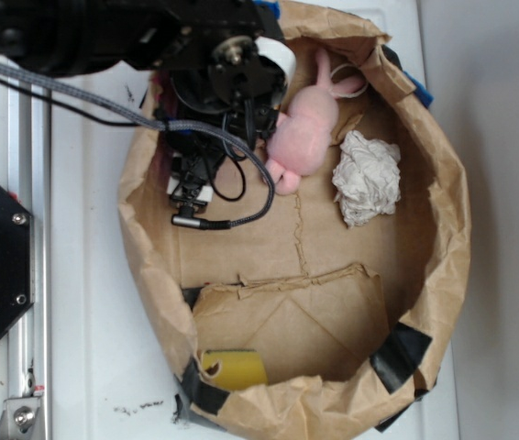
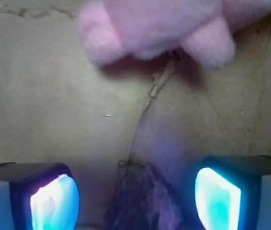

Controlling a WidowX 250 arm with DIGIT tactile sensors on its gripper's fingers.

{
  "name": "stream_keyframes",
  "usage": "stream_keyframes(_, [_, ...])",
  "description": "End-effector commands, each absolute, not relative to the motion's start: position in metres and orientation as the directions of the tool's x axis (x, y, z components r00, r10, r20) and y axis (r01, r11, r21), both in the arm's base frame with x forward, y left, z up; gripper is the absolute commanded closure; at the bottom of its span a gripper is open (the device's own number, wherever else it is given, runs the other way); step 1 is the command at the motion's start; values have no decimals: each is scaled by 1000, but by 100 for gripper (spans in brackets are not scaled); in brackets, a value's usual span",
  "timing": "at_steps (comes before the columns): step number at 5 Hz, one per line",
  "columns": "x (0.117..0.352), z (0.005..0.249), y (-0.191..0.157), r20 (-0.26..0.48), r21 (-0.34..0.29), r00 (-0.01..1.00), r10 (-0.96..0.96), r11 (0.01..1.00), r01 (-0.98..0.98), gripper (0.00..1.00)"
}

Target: Grab the rock.

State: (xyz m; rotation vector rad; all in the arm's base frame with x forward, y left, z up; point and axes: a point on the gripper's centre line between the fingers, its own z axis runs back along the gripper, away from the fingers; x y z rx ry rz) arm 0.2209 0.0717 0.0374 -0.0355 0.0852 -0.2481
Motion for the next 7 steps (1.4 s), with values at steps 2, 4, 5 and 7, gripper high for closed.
stream_keyframes(2, [211, 11, 62, -154, 22, 940, -305, 950, 312, 0])
stream_keyframes(4, [206, 10, 63, -200, 8, 928, -314, 947, 322, 0])
stream_keyframes(5, [206, 8, 67, -214, 30, 929, -303, 948, 316, 0])
stream_keyframes(7, [204, 13, 62, -185, 37, 931, -313, 945, 325, 100])
